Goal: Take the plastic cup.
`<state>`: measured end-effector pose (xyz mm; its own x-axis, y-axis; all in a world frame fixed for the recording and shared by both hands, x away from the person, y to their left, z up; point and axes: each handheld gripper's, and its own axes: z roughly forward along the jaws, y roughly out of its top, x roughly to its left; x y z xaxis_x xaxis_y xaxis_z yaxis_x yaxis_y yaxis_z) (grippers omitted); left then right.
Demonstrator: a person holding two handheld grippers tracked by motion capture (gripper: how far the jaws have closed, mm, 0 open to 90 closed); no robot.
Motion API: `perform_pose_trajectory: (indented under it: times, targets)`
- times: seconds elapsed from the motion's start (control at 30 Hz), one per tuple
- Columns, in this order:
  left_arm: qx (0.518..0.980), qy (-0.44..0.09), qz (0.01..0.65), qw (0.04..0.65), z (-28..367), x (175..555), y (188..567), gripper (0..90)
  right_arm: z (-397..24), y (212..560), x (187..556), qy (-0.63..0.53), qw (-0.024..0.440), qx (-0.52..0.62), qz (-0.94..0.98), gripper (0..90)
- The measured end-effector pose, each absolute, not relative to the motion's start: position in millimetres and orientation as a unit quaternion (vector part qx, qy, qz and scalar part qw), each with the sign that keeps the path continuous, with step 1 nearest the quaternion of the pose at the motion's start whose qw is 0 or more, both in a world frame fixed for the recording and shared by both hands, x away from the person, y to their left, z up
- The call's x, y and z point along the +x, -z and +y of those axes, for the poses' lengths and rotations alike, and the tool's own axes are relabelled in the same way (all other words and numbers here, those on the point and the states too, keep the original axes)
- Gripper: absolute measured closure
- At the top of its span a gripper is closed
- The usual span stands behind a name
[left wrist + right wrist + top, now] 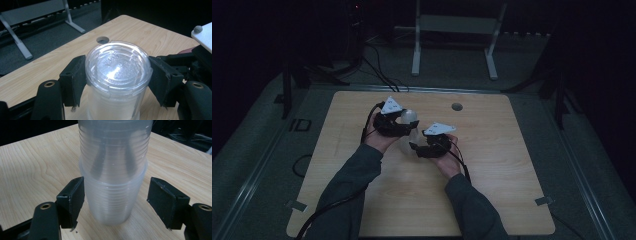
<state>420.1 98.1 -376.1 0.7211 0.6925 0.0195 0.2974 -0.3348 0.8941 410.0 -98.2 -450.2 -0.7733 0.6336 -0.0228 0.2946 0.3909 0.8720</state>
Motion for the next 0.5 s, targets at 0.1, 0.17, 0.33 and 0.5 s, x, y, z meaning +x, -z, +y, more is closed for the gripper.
perform_pose_trajectory:
  times: [0.1,0.17,0.33,0.5]
  targets:
    - [0.791,-0.202,0.315,0.485,97.5,421.2,377.4,32.7,-96.8,451.0,410.9,-0.474,0.18,0.285,0.814,28.9]
    - [0.79,-0.203,0.315,0.484,97.0,421.4,377.9,33.1,-96.4,451.3,411.1,-0.474,0.18,0.285,0.814,28.6]
    - [0.792,-0.203,0.315,0.482,95.8,421.4,377.0,37.6,-94.7,452.9,413.7,-0.475,0.18,0.284,0.813,26.8]
    - [0.791,-0.201,0.317,0.484,95.9,421.7,376.8,38.2,-91.9,453.8,415.4,-0.475,0.18,0.282,0.814,24.1]
